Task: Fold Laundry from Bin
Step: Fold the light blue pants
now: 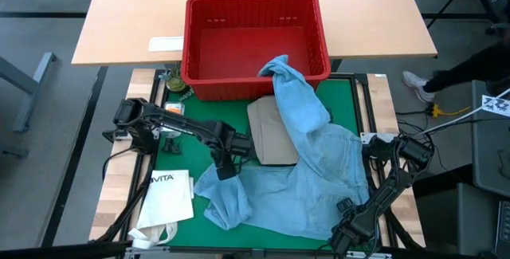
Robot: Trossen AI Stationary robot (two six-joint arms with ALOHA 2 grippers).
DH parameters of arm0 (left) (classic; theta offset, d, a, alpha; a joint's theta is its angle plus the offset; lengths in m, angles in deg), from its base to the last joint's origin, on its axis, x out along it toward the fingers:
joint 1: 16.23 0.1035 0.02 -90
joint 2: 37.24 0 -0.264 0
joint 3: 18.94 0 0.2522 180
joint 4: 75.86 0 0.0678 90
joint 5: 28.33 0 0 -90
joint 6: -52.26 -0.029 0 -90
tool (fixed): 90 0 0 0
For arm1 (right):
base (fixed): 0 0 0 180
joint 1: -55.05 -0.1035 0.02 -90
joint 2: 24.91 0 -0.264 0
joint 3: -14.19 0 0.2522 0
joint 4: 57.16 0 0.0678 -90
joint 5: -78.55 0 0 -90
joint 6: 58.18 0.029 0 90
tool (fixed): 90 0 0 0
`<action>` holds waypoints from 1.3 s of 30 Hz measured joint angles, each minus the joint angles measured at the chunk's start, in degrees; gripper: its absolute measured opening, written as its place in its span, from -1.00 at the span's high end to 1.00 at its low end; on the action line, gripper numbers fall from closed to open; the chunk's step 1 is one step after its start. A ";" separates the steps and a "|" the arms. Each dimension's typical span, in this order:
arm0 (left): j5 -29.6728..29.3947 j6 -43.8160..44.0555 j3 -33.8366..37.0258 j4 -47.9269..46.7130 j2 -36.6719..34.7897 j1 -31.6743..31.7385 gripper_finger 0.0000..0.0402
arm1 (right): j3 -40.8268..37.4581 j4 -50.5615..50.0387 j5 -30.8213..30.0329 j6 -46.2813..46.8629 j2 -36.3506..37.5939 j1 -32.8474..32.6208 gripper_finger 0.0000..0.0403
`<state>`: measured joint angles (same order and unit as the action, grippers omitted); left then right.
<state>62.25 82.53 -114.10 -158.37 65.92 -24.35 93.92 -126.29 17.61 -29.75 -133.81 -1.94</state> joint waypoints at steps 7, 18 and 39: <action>6.32 -2.37 4.10 6.36 0.02 -0.64 0.52 | 0.00 0.00 -0.07 0.00 0.00 0.00 0.18; 3.36 -2.47 4.64 9.49 0.00 -1.38 0.78 | 0.00 0.00 -0.52 0.00 0.00 0.00 0.18; 5.20 14.67 -0.47 -21.90 -0.03 -11.03 1.00 | 0.00 0.00 -1.75 0.00 0.02 0.00 0.18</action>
<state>67.45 97.21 -114.56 -180.27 65.89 -35.38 93.92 -126.29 15.87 -29.75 -133.79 -1.94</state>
